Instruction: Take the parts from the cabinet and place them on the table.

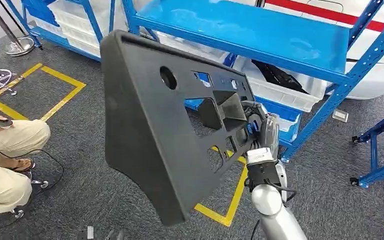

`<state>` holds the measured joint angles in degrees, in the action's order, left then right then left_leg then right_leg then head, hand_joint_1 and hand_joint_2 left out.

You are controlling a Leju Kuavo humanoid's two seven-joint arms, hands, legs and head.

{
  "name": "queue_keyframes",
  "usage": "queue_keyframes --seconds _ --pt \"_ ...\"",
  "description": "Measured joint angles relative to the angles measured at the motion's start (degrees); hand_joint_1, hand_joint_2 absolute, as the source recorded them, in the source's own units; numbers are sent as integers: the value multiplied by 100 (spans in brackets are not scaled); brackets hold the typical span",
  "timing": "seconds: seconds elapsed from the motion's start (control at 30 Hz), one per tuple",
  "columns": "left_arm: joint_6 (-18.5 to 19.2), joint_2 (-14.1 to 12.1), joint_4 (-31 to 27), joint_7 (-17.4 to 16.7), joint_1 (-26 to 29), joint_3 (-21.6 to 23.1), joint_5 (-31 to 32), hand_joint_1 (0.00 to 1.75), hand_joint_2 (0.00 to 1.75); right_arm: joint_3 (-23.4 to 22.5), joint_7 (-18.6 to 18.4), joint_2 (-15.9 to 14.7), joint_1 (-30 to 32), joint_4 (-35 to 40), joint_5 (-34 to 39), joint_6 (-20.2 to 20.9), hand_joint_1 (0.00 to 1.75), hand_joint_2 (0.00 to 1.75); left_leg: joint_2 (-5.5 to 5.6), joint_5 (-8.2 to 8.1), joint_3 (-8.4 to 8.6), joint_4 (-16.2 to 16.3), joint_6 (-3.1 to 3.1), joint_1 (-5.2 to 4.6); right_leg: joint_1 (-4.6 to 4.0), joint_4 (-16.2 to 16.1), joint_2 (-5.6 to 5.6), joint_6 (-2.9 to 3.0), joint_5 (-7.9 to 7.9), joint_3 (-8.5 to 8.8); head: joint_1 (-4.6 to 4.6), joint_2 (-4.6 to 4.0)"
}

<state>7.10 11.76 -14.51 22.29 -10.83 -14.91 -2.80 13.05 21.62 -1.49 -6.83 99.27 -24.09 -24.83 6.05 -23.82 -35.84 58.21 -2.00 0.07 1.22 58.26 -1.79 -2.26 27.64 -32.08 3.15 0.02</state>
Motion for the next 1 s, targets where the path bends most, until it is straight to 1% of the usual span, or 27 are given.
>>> queue_keyframes --seconds 0.03,0.07,0.1,0.13,0.17,0.2,0.23,0.27,0.3,0.33,0.37,0.4,0.43,0.5,0.53,0.57,0.6,0.63,0.67,0.73,0.77,0.8,0.83,0.87,0.9,0.93,1.0 --pt "0 -11 4 0 12 -17 0 0 175 4 0 0 -5 2 0 0 175 175 31 11 -12 -2 23 12 -3 -7 38 24 -14 1 0 0" --pt "0 -28 9 0 13 -26 0 0 175 18 0 11 -12 13 -2 -7 175 175 -6 -25 -35 29 41 24 72 -36 97 76 -33 8 2 0" --pt "0 -28 13 0 11 -31 0 0 175 26 0 17 -14 22 -2 -9 175 175 -287 -143 -86 180 85 -10 54 -36 129 98 -39 13 -11 0" --pt "0 -28 17 2 -2 -31 0 0 175 33 0 28 -6 28 -2 -9 175 175 -432 -346 -232 492 123 8 47 -35 182 114 -36 13 -57 0" --pt "0 -37 22 2 -8 -37 0 0 175 33 0 26 -4 31 -7 -7 175 175 -515 -580 -449 955 149 30 22 -35 240 170 -35 10 -52 0" --pt "0 -39 28 2 -5 -39 0 0 175 33 0 24 -2 31 -7 -9 175 175 -557 -760 -655 1391 164 42 7 -34 304 187 -30 6 -57 0" --pt "0 -41 35 0 2 -41 0 0 175 33 0 24 8 31 -9 -9 175 175 -576 -828 -798 1681 172 51 1 -34 360 189 -28 4 -55 0" --pt "0 -44 39 0 6 -44 0 0 175 33 0 24 12 31 -9 -9 175 175 -588 -770 -805 1698 165 52 -4 -34 425 190 -26 4 -57 0" --pt "0 -44 39 0 6 -46 0 0 175 33 0 24 11 31 -9 -9 175 175 -597 -598 -667 1434 146 52 -8 -34 485 190 -25 6 -57 0" --pt "0 -48 39 2 3 -46 0 0 175 33 0 26 9 31 -9 -9 175 175 -627 -385 -426 992 117 49 -13 -34 530 190 -24 8 -55 0" --pt "0 -50 39 2 1 -46 0 0 175 33 0 28 8 33 -9 -9 175 175 -710 -190 -134 485 73 40 -22 -34 574 189 -23 13 -57 0" --pt "0 -54 37 2 -11 -48 0 0 175 33 0 31 5 42 -9 -9 175 175 -934 -167 103 13 24 1 -29 -35 614 192 -20 22 -55 0" --pt "0 -53 37 6 -14 -48 0 0 175 33 0 29 1 50 -11 -9 175 175 -946 -152 100 41 5 -27 -89 -52 654 178 -18 15 -43 0" --pt "-7 -52 37 17 -17 -48 26 0 175 39 0 33 2 50 -4 -7 175 175 -848 -147 74 18 -25 -69 -56 -66 727 144 -16 26 -44 0" --pt "-9 -59 37 20 -15 -50 26 0 175 53 2 35 1 50 11 -4 175 175 -793 -136 63 10 -48 -80 -54 -97 777 102 -28 42 -55 0" --pt "-9 -66 37 35 -15 -52 24 0 175 55 2 37 -3 61 18 0 175 175 -731 -87 108 -81 -98 -73 -91 -115 817 63 -22 87 -50 0" --pt "-7 -52 37 48 -1 -63 24 0 175 57 0 28 -1 66 28 15 175 175 -681 -18 181 -167 -118 -17 -75 -8 597 44 60 0 -35 2" --pt "-7 -52 37 59 -11 -74 11 0 175 61 2 26 0 66 44 20 175 175 -630 12 185 -203 -164 -2 -62 282 384 93 245 -101 -35 0" --pt "2 -50 37 66 -15 -76 7 0 175 61 4 20 2 63 59 20 175 175 -568 19 172 -209 -175 -5 -58 738 279 142 452 -308 -30 0" --pt "7 -41 39 66 1 -89 0 0 175 70 4 2 21 55 79 24 175 175 -436 21 159 -203 -176 -5 -50 1623 216 157 789 -738 -15 0" --pt "9 -42 42 66 16 -94 -2 0 175 72 4 0 29 52 83 24 175 175 -360 22 157 -199 -175 -6 -51 1822 203 119 810 -842 -19 0" --pt "9 -41 42 68 27 -98 -2 0 175 74 4 -7 29 50 85 24 175 175 -291 24 159 -195 -170 -6 -47 1700 200 68 720 -795 -17 0" --pt "11 -41 42 68 32 -100 0 0 175 74 4 -11 26 50 85 22 175 175 -214 24 166 -186 -168 0 -41 1312 195 -2 521 -602 -17 0" --pt "11 -33 42 68 33 -102 0 0 175 77 4 -9 25 50 83 22 175 175 -133 18 168 -163 -158 8 -16 698 156 -75 253 -311 -17 0" --pt "13 -26 42 68 32 -103 0 0 175 79 4 -9 25 50 83 22 175 175 -64 -1 166 -125 -130 16 26 163 52 -124 45 -61 -17 0" --pt "11 -26 41 76 30 -105 2 0 175 81 4 -9 25 48 83 20 175 175 -12 -27 128 -64 -83 -18 37 -59 -106 -105 35 18 -15 0" --pt "11 -24 42 85 45 -105 2 0 175 87 4 -2 29 48 81 20 175 175 53 -24 64 -40 -33 -12 4 -49 -14 0 3 30 -26 0"
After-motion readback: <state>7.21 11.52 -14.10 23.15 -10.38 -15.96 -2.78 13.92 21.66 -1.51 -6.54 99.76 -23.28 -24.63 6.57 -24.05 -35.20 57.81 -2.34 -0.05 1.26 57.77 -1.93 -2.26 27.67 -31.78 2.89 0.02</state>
